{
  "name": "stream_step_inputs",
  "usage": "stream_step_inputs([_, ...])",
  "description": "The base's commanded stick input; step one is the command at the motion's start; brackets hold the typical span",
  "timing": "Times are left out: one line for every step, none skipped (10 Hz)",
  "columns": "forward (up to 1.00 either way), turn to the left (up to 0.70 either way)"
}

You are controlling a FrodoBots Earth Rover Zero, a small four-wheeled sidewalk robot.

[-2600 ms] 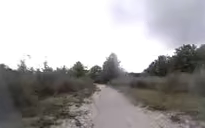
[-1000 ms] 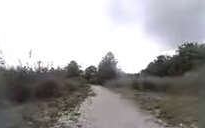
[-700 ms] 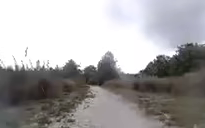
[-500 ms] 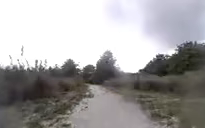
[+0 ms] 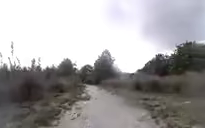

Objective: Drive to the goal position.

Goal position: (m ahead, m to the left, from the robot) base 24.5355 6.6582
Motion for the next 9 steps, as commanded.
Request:
stream_step_inputs([0.85,0.00])
stream_step_inputs([0.85,0.00])
stream_step_inputs([0.85,0.00])
stream_step_inputs([0.85,0.00])
stream_step_inputs([0.85,0.00])
stream_step_inputs([0.85,0.00])
stream_step_inputs([0.85,0.07])
stream_step_inputs([0.85,0.28])
stream_step_inputs([0.85,0.34])
